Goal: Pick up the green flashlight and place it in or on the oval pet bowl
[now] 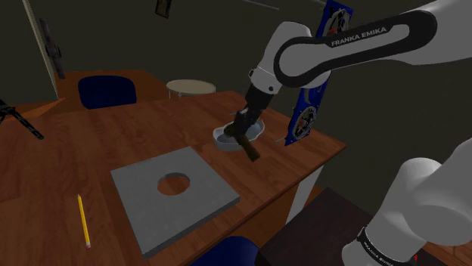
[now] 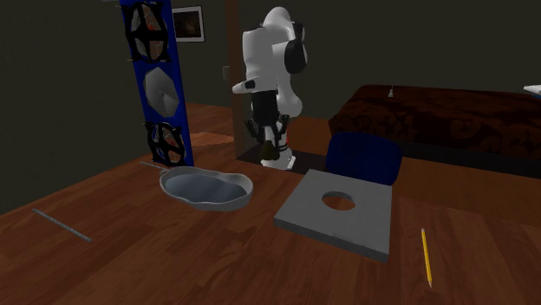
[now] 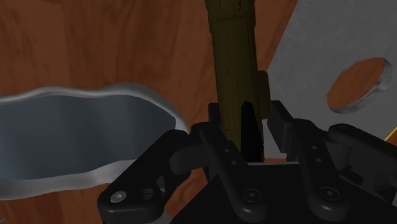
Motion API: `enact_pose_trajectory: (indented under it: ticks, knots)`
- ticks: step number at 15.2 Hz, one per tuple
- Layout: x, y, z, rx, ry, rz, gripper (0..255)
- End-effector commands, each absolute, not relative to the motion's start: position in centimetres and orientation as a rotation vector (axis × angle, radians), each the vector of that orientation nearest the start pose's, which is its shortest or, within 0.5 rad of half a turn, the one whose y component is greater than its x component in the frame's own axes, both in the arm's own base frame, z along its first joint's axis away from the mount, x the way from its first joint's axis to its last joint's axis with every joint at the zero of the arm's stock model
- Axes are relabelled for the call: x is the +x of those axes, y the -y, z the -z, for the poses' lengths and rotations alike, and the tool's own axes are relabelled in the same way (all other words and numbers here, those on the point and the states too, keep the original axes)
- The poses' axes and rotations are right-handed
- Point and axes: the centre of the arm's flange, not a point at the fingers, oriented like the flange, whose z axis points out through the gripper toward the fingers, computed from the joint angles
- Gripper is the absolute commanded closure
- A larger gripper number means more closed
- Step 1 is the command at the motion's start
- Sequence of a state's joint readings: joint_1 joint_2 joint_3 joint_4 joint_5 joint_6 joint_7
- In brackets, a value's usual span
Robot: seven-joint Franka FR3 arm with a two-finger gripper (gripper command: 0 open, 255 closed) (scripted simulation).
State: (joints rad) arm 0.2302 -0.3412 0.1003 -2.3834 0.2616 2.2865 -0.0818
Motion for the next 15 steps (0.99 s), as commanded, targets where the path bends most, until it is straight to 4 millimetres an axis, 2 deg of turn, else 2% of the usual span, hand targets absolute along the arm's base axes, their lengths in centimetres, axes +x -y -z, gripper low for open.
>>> enact_pose_trajectory:
  ticks: [1, 5, 15]
  knots:
    - [43.6, -15.8, -48.6, -2.887, 0.381, 0.321, 255]
    - [43.6, -15.8, -50.6, -2.887, 0.381, 0.321, 255]
    - [53.2, -6.7, -51.4, -2.887, 0.381, 0.321, 255]
